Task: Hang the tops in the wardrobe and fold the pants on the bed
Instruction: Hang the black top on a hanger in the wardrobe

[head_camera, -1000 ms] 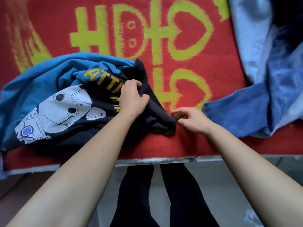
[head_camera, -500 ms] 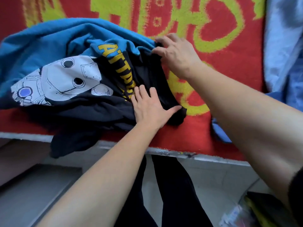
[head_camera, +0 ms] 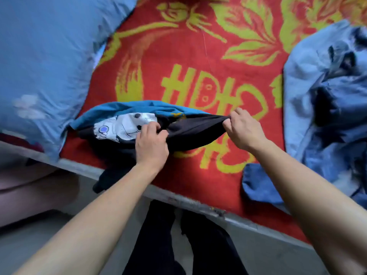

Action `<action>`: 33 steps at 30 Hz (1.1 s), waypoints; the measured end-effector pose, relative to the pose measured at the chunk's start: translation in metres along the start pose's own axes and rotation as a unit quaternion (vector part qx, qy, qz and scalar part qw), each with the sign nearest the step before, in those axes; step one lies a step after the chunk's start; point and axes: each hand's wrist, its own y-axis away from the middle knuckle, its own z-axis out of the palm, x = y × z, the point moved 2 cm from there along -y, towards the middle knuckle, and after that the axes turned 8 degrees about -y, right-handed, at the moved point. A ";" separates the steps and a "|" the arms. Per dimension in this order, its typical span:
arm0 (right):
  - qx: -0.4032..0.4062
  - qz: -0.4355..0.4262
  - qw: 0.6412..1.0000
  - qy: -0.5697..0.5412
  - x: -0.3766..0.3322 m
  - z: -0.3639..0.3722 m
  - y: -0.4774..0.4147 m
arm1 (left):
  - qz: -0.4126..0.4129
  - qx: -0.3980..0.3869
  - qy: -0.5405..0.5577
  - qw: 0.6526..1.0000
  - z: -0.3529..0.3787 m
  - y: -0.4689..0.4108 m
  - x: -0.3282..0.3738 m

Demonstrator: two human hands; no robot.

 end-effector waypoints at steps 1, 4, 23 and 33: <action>0.010 0.016 0.998 -0.060 -0.021 -0.017 -0.005 | -0.052 0.017 0.018 0.998 -0.029 -0.003 -0.015; 0.040 0.029 0.966 -0.252 -0.094 -0.064 -0.019 | -0.181 0.075 0.072 0.978 -0.105 -0.001 -0.058; -0.102 -0.285 0.817 -0.490 -0.507 -0.210 0.214 | -0.395 0.324 0.451 0.732 -0.403 0.350 -0.247; -0.001 -0.541 0.822 -0.180 -0.653 -0.129 0.444 | -0.435 0.351 0.285 0.779 -0.428 0.685 -0.310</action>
